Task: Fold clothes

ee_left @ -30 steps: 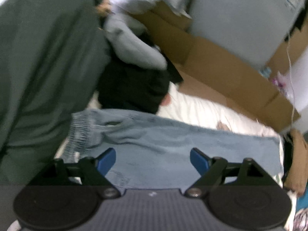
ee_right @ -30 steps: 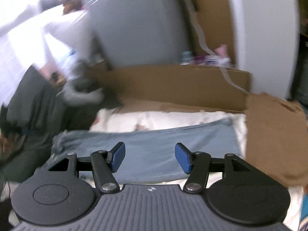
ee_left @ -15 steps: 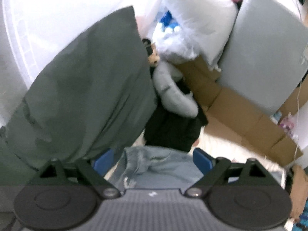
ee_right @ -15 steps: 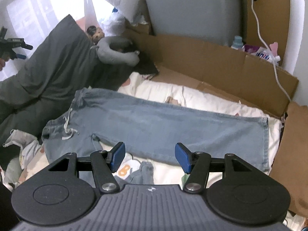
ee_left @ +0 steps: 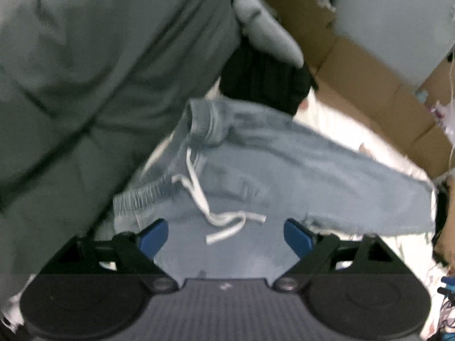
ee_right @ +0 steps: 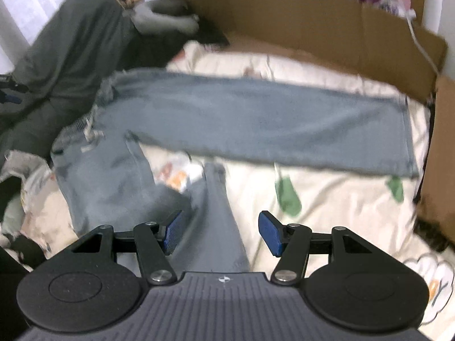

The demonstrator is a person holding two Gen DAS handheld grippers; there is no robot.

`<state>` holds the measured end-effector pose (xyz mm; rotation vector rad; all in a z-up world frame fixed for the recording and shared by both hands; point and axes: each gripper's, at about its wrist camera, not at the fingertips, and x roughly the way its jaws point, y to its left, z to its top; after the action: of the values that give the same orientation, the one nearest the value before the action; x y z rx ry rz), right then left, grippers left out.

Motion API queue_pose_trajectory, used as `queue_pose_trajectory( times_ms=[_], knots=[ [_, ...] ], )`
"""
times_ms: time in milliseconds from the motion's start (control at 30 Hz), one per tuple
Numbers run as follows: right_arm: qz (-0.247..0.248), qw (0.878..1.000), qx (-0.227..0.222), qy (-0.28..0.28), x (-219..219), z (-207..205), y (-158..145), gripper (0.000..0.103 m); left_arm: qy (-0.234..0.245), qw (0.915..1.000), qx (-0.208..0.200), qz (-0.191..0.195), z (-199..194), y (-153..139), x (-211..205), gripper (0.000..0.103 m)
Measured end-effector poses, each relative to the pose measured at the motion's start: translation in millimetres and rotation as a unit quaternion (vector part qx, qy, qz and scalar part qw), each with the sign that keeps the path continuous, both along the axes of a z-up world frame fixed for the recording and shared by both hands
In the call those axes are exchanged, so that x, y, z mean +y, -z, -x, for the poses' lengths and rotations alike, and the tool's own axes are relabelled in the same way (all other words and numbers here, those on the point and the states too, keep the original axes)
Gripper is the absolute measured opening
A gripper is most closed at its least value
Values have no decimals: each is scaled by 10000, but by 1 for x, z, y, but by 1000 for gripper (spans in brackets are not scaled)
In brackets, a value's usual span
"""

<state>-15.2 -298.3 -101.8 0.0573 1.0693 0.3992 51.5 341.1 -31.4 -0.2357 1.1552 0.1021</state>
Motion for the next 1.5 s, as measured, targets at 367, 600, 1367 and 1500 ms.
queue_pose_trajectory(
  times_ms=[367,600,1367,1500],
  knots=[
    [156,9983,548,-78,22,-8,64,63,-450,9972,263,545,46,104,10,90],
    [266,9960,849,93,29,-17,98,63,-727,9907,935,665,67,166,13,90],
    [512,9894,1345,171,60,-47,138,13,-1018,9819,1204,1046,107,206,21,90],
    [352,9928,1144,54,52,-43,129,3,-913,9841,1161,988,108,204,14,90]
  ],
)
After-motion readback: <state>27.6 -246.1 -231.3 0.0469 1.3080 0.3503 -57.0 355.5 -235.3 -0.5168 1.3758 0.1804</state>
